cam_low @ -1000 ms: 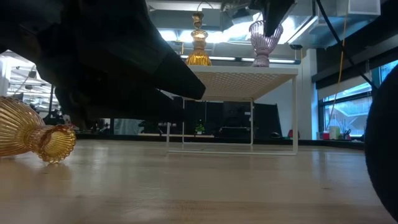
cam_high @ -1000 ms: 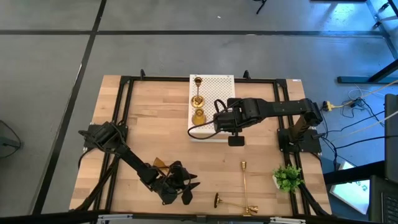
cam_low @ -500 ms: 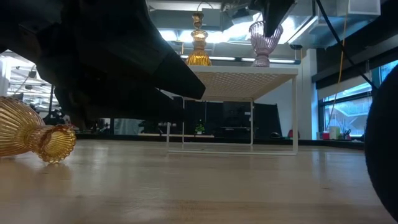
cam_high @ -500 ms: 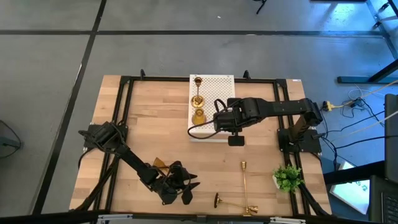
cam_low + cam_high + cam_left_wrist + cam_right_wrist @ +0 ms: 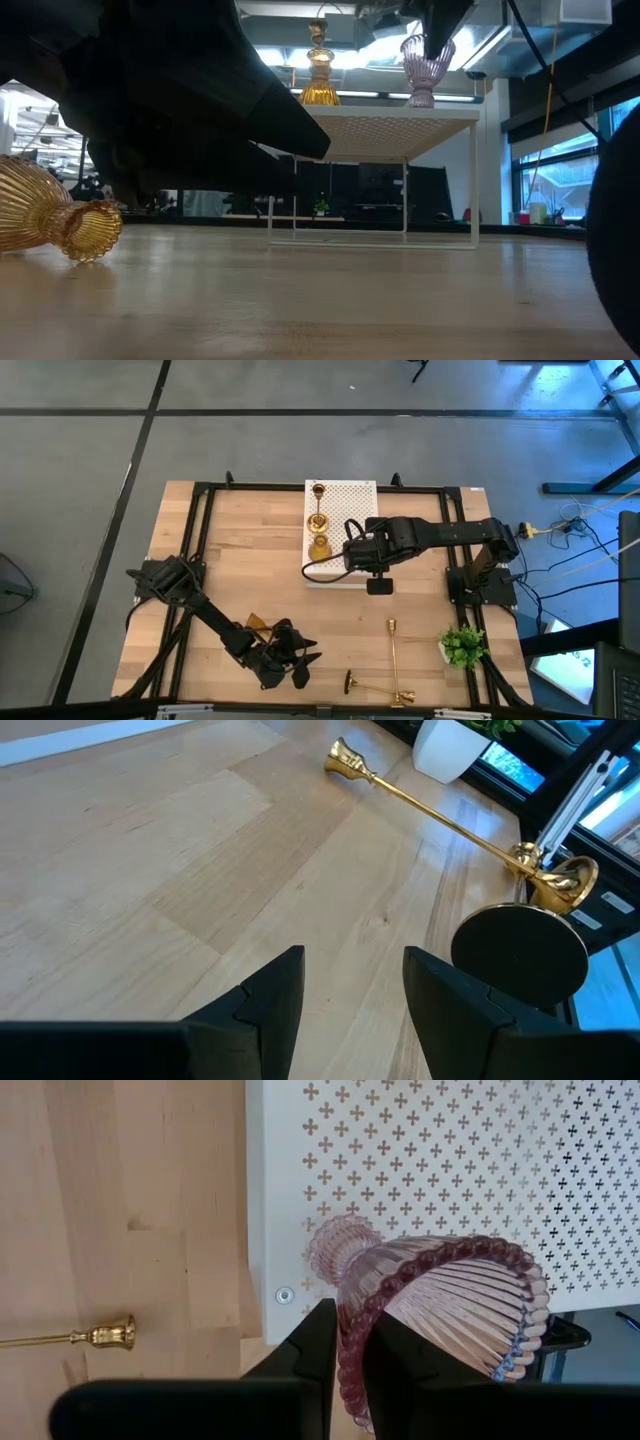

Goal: Pick & Place candle stick holders
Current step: Put the pink candle holder on the shelf

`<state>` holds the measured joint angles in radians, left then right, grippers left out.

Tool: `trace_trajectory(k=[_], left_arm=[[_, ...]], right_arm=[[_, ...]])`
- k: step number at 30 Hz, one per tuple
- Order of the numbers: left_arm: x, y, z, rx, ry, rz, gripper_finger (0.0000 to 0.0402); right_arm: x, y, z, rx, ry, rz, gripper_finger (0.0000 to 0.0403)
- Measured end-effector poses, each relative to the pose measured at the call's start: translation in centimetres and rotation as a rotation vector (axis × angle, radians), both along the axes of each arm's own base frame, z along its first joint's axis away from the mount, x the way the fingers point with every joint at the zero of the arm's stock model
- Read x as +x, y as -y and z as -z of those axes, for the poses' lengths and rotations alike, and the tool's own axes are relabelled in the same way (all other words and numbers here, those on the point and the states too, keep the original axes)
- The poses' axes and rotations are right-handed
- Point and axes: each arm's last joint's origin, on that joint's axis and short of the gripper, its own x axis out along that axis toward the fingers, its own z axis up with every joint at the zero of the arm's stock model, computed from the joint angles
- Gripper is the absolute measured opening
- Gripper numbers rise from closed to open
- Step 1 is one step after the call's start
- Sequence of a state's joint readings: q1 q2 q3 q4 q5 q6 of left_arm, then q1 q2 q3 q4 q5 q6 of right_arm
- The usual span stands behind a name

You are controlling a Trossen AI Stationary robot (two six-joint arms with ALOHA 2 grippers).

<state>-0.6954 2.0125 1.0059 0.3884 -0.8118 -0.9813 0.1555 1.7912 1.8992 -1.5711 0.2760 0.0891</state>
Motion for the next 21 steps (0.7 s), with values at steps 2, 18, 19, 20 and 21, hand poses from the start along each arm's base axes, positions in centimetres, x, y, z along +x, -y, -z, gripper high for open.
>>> trace_trajectory(k=[2, 18, 19, 20, 21], left_arm=[[-0.07, 0.08, 0.00, 0.002, 0.002, 0.000, 0.0166], [-0.11, 0.11, -0.01, 0.004, 0.003, -0.003, 0.0166], [-0.11, 0.11, -0.01, 0.004, 0.003, -0.003, 0.0166], [-0.10, 0.12, -0.01, 0.004, 0.003, -0.003, 0.0166], [-0.11, 0.11, -0.01, 0.004, 0.003, -0.003, 0.0166]], right_arm=[[0.01, 0.04, 0.00, 0.002, 0.000, 0.001, 0.0044], [0.10, 0.77, 0.05, 0.093, -0.005, 0.054, 0.0044], [0.10, 0.77, 0.05, 0.093, -0.005, 0.052, 0.0044], [0.10, 0.77, 0.05, 0.093, -0.005, 0.051, 0.0044], [0.10, 0.77, 0.05, 0.092, -0.005, 0.051, 0.0045]])
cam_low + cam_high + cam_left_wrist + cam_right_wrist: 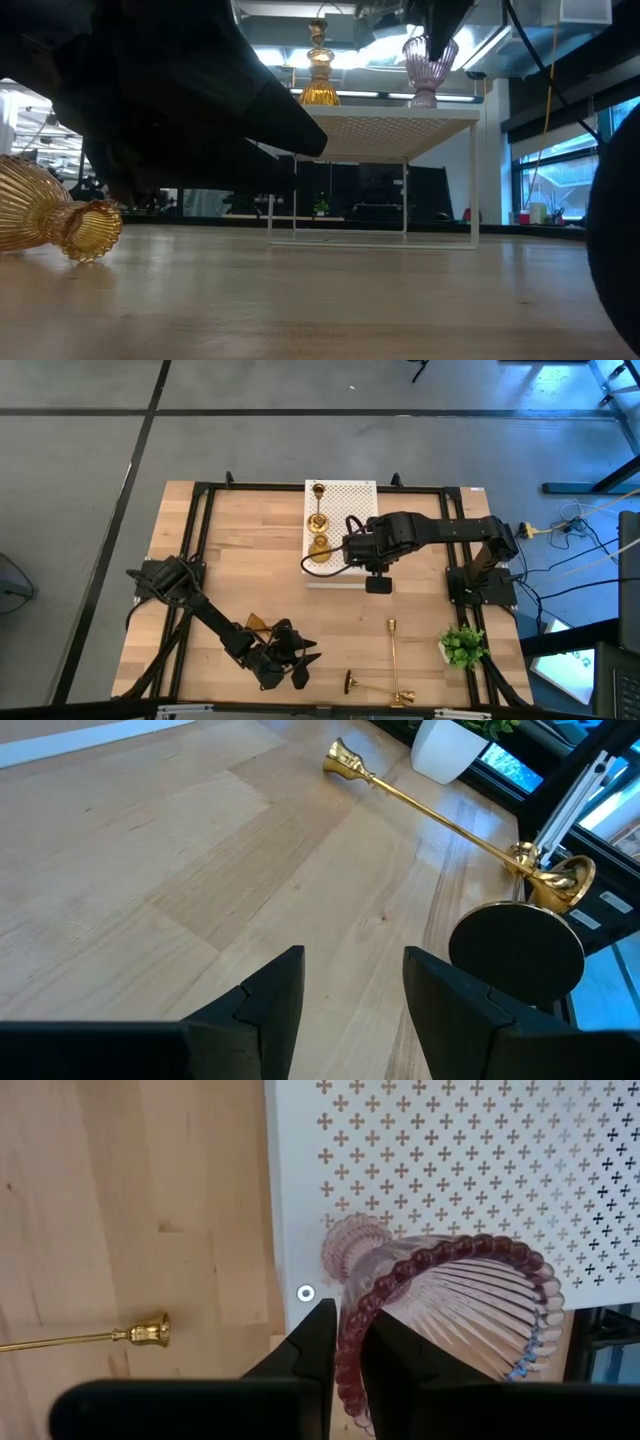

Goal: Pick & Place candle stick holders
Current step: Put the pink candle holder on the shelf

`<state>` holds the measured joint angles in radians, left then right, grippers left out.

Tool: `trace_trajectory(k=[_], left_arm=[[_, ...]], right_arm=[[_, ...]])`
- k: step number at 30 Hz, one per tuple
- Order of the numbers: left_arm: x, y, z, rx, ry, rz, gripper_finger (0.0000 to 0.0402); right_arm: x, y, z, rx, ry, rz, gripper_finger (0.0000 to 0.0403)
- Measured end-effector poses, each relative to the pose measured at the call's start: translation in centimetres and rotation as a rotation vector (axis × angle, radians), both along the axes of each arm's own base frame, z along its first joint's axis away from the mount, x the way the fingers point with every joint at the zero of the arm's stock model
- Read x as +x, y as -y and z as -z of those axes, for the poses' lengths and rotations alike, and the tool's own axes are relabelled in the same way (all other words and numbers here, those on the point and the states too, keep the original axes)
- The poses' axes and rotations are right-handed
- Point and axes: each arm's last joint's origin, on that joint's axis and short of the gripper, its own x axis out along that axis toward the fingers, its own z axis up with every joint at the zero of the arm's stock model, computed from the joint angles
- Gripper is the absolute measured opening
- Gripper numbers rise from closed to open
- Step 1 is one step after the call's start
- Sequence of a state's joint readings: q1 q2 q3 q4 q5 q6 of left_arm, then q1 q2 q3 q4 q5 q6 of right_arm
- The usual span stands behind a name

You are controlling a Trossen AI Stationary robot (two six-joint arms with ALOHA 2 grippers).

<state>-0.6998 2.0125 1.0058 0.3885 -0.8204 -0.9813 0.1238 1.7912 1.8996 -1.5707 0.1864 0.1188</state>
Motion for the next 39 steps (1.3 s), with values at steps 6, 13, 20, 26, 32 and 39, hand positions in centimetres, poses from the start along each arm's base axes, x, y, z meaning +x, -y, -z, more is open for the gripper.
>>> trace_trajectory(k=[6, 13, 20, 26, 32, 39], left_arm=[[0.0, 0.0, 0.0, 0.000, 0.000, 0.000, 0.0166], [0.0, 0.0, 0.0, 0.001, 0.000, 0.000, 0.0166], [0.0, 0.0, 0.0, 0.002, -0.001, 0.001, 0.0166], [0.0, 0.0, 0.0, 0.004, -0.001, 0.002, 0.0166], [0.0, 0.0, 0.0, 0.004, -0.001, 0.003, 0.0166], [0.0, 0.0, 0.0, 0.005, -0.001, 0.003, 0.0166]], right_arm=[[0.0, 0.0, 0.0, -0.001, -0.002, -0.007, 0.0084], [0.0, 0.1, -0.1, -0.050, 0.006, -0.002, 0.0142], [0.1, 0.2, -0.4, -0.073, 0.027, -0.006, 0.0160], [0.6, 0.1, -0.4, -0.057, 0.077, -0.013, 0.0160], [1.0, -0.1, -0.5, -0.028, 0.117, -0.025, 0.0160], [1.2, -0.1, -0.6, -0.031, 0.133, -0.048, 0.0160]])
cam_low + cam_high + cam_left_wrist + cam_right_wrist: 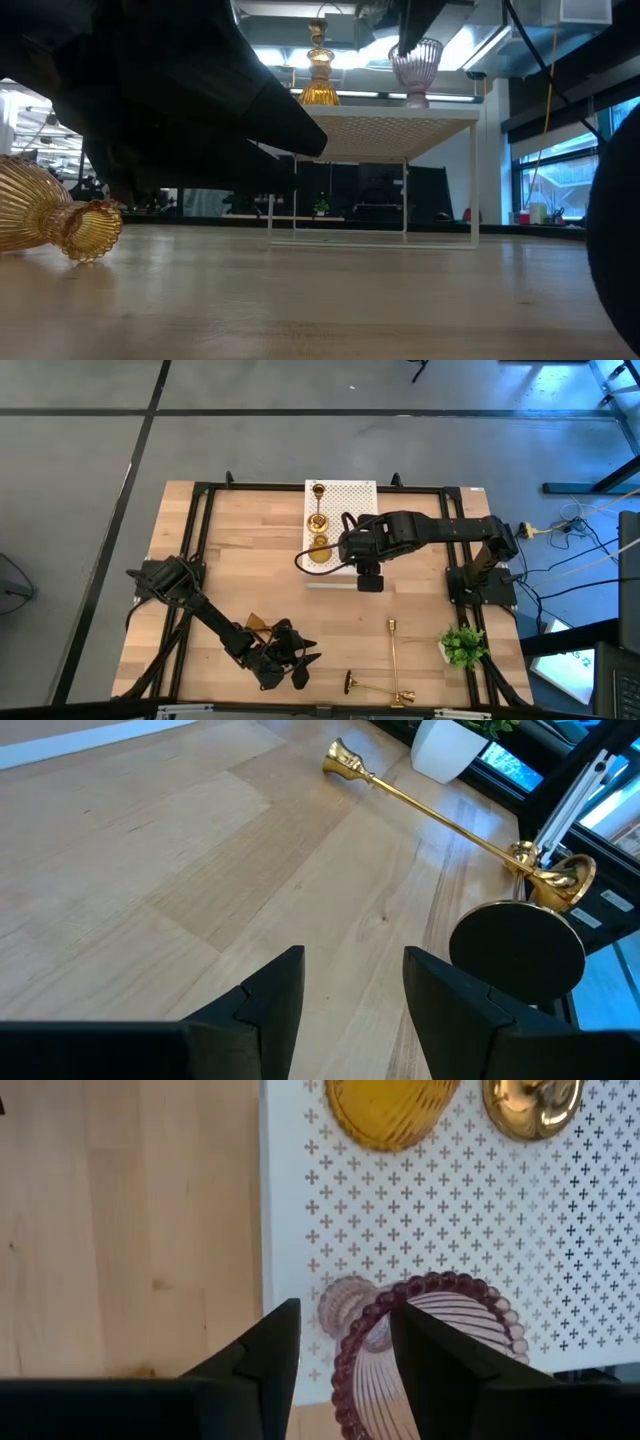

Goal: Pick & Place candle stick holders
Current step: Put the pink candle holder on the shelf

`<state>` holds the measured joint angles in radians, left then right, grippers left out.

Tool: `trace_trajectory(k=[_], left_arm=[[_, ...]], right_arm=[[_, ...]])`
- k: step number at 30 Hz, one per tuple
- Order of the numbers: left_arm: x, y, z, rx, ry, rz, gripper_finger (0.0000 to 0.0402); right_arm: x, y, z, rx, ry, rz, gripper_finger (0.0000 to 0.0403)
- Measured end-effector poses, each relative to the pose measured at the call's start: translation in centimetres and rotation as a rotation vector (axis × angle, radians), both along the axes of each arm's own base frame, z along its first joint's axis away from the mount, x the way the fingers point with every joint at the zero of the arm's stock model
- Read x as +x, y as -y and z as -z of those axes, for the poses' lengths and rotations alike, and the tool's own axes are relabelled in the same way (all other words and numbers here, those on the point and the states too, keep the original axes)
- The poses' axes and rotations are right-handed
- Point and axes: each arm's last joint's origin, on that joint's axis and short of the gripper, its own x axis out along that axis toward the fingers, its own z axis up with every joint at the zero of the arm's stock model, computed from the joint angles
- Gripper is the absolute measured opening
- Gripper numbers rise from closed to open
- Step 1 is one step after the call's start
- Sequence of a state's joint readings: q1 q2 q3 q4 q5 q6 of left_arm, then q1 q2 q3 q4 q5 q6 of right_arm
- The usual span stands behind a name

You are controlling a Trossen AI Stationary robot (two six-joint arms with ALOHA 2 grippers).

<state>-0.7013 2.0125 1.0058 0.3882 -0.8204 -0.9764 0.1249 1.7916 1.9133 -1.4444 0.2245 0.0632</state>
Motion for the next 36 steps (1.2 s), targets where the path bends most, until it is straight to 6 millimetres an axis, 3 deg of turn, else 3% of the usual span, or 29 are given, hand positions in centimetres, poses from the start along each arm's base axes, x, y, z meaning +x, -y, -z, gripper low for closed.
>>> trace_trajectory(k=[36], left_arm=[[0.0, 0.0, 0.0, 0.002, 0.000, 0.002, 0.0166]], right_arm=[[1.7, -0.3, -0.6, 0.040, 0.171, -0.081, 0.0160]])
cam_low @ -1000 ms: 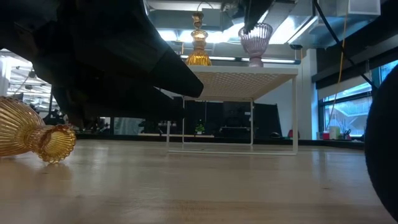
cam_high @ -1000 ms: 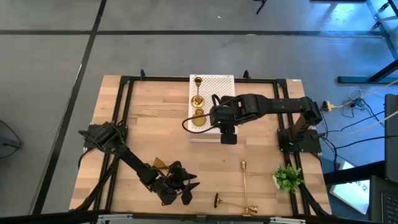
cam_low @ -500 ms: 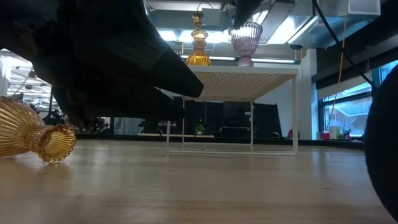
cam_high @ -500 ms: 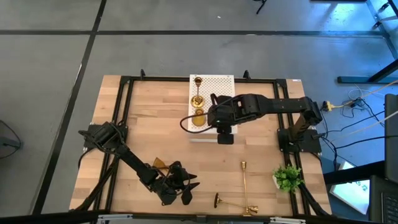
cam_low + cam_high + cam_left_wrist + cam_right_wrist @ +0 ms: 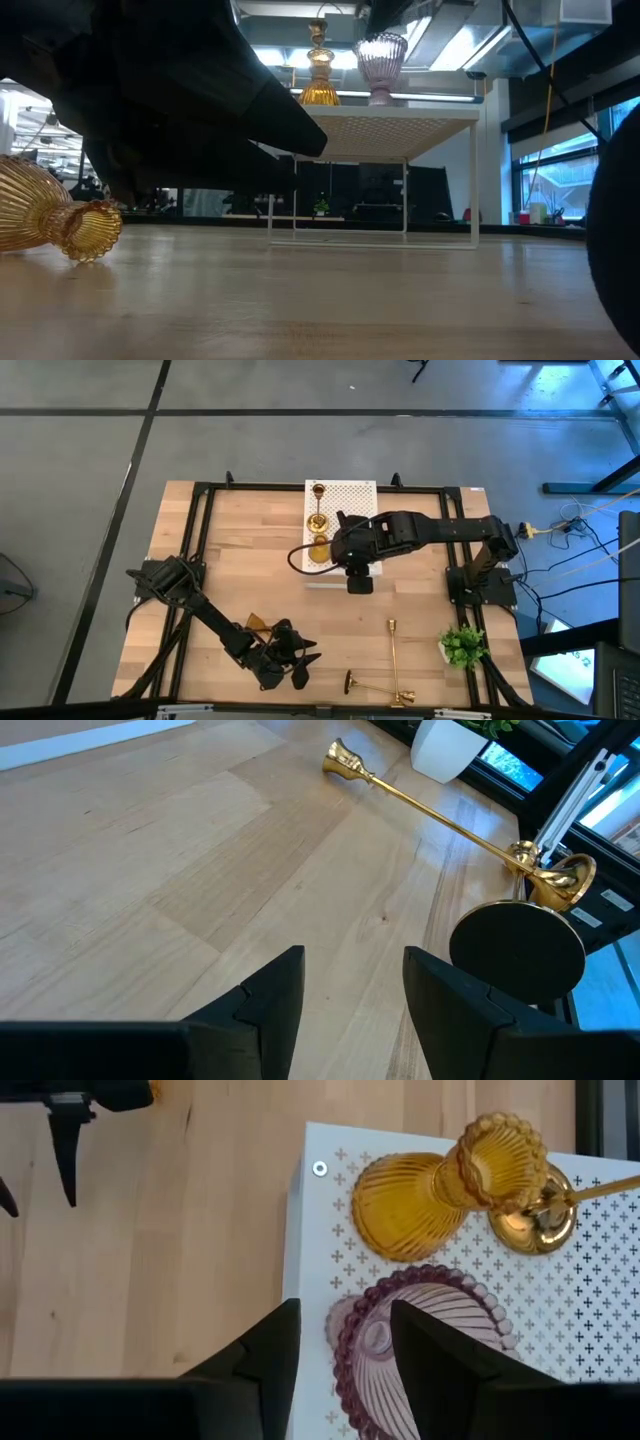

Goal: Pick & Place candle stick holders
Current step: Put the pink candle holder on the shelf

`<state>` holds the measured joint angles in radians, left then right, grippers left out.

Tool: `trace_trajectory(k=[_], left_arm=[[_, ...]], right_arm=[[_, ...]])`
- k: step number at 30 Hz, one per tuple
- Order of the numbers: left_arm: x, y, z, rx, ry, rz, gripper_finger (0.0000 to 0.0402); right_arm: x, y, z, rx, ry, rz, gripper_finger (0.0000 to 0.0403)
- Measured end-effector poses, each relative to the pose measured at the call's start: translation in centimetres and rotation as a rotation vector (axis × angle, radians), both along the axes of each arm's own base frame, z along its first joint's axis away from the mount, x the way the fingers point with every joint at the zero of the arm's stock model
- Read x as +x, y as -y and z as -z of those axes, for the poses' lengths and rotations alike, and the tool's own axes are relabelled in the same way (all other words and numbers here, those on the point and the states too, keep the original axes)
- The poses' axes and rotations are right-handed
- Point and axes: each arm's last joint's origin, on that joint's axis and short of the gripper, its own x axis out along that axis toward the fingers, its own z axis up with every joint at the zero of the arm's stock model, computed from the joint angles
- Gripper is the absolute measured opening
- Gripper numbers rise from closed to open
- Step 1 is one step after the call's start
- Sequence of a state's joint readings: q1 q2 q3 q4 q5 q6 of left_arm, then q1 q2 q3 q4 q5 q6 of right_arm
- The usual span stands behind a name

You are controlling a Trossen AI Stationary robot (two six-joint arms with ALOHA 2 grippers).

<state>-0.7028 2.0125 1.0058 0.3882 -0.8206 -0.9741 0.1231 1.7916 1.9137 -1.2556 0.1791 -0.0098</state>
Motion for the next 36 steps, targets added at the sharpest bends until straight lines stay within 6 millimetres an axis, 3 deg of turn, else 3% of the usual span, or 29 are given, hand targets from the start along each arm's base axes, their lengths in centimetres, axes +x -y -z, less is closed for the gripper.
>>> trace_trajectory(k=[18, 36], left_arm=[[-0.1, 0.1, 0.0, 0.004, 0.003, -0.002, 0.0166], [-0.2, 0.2, 0.0, 0.007, 0.006, -0.004, 0.0166]], right_arm=[[0.3, 2.0, 0.0, -0.022, 0.013, 0.027, 0.0160], [0.9, 2.1, 0.5, -0.039, 0.006, 0.009, 0.0160]])
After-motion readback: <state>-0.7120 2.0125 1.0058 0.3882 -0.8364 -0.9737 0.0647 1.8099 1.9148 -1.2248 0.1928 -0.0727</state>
